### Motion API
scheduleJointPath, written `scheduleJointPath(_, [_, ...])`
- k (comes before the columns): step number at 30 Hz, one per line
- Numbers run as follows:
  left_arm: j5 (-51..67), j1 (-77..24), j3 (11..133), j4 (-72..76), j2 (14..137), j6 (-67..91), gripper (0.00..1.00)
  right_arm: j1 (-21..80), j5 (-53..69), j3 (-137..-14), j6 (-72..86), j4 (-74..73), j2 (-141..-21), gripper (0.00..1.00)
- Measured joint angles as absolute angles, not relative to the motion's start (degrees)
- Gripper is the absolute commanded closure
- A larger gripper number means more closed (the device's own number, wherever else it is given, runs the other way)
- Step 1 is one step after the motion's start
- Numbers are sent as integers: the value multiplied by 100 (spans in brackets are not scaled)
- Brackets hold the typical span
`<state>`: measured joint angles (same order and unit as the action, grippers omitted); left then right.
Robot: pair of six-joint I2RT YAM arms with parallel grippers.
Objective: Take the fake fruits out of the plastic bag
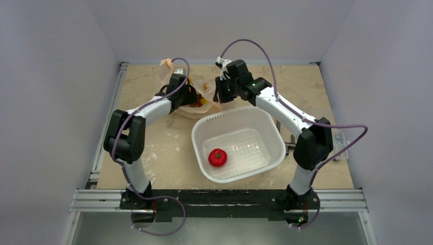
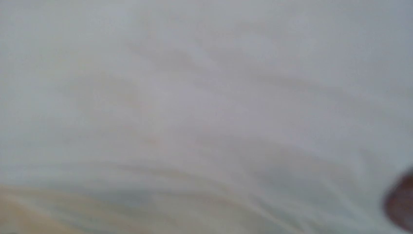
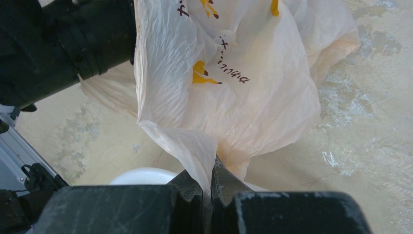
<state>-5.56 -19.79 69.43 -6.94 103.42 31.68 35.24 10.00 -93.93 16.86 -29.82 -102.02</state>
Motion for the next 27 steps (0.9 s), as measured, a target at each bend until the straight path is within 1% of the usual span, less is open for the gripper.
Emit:
scheduleJointPath(9, [-810, -1876, 7461, -471, 11019, 3044, 31, 3524, 1002, -9555, 1710, -3151, -10285, 100])
scheduleJointPath(14, [-768, -1874, 8315, -860, 11574, 3089, 29, 3524, 1004, -9557, 1712, -3194, -10285, 100])
scheduleJointPath(18, [-766, -1874, 8901, -1559, 11911, 3319, 30, 3524, 1004, -9557, 1717, -3218, -10285, 100])
scheduleJointPath(19, [-762, -1874, 9083, -1787, 12027, 3387, 31, 3524, 1004, -9557, 1721, -3221, -10285, 100])
scheduleJointPath(20, [-749, -1874, 9260, -2010, 12147, 3448, 38, 3524, 1004, -9557, 1728, -3218, -10285, 100])
scheduleJointPath(21, [-738, -1874, 9430, -2237, 12274, 3516, 47, 3524, 1004, -9557, 1732, -3221, -10285, 100])
scheduleJointPath(22, [-725, -1876, 9612, -2495, 12409, 3603, 50, 3524, 1004, -9557, 1732, -3218, -10285, 100])
scheduleJointPath(25, [-718, -1876, 9981, -2976, 12704, 3763, 52, 3524, 1004, -9557, 1737, -3218, -10285, 100])
scheduleJointPath(26, [-722, -1876, 10014, -3087, 12744, 3811, 54, 3524, 1004, -9557, 1737, -3221, -10285, 100])
scheduleJointPath(27, [-725, -1876, 10018, -3168, 12750, 3848, 58, 3524, 1004, -9557, 1737, -3218, -10285, 100])
